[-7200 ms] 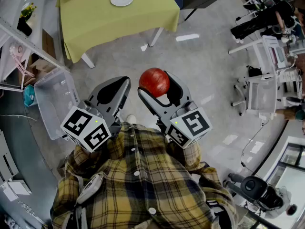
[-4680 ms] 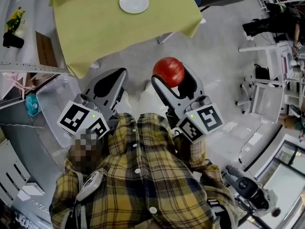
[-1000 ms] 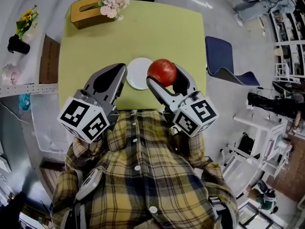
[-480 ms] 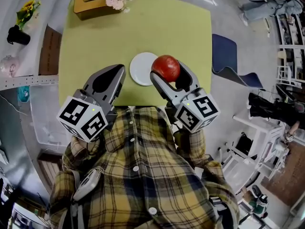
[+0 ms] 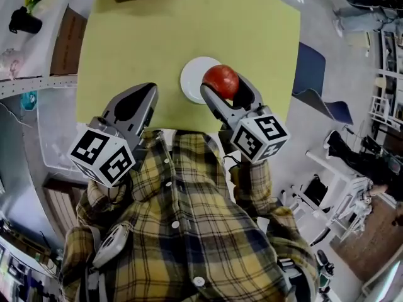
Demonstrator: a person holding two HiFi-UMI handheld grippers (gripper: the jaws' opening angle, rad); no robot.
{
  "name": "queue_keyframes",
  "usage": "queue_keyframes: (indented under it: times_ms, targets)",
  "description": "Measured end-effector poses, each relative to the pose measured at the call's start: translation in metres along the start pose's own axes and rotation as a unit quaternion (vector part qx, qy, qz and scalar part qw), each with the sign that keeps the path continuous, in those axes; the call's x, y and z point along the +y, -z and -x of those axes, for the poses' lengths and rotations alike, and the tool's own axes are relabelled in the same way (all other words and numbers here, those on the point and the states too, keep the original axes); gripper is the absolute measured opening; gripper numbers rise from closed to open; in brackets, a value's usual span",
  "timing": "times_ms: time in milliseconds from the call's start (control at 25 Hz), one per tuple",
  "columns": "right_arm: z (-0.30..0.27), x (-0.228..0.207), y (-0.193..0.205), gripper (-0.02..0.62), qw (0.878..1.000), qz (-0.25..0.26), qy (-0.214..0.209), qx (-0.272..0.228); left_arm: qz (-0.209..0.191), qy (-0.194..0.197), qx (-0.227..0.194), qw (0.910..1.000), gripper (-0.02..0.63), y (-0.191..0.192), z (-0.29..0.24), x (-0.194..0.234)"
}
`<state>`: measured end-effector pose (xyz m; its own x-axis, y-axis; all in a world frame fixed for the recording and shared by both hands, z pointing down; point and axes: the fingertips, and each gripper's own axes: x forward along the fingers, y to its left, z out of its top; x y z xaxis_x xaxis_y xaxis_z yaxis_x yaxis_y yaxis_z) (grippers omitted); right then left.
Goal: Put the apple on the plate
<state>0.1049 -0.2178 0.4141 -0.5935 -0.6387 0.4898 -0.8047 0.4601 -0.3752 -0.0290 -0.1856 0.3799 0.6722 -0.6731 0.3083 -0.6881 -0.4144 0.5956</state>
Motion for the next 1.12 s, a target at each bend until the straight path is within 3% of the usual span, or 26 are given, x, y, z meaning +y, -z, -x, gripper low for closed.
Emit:
queue_keyframes:
  times_ms: [640, 1120]
  targets:
    - [-0.050, -0.045, 0.071, 0.354, 0.995, 0.013, 0.038, 0.090, 0.016, -0.018, 0.029, 0.9993, 0.008, 0.018, -0.003, 0.009]
    - [-0.061, -0.066, 0.098, 0.354, 0.986, 0.093, 0.075, 0.114, 0.014, -0.019, 0.036, 0.9991, 0.008, 0.029, -0.003, 0.005]
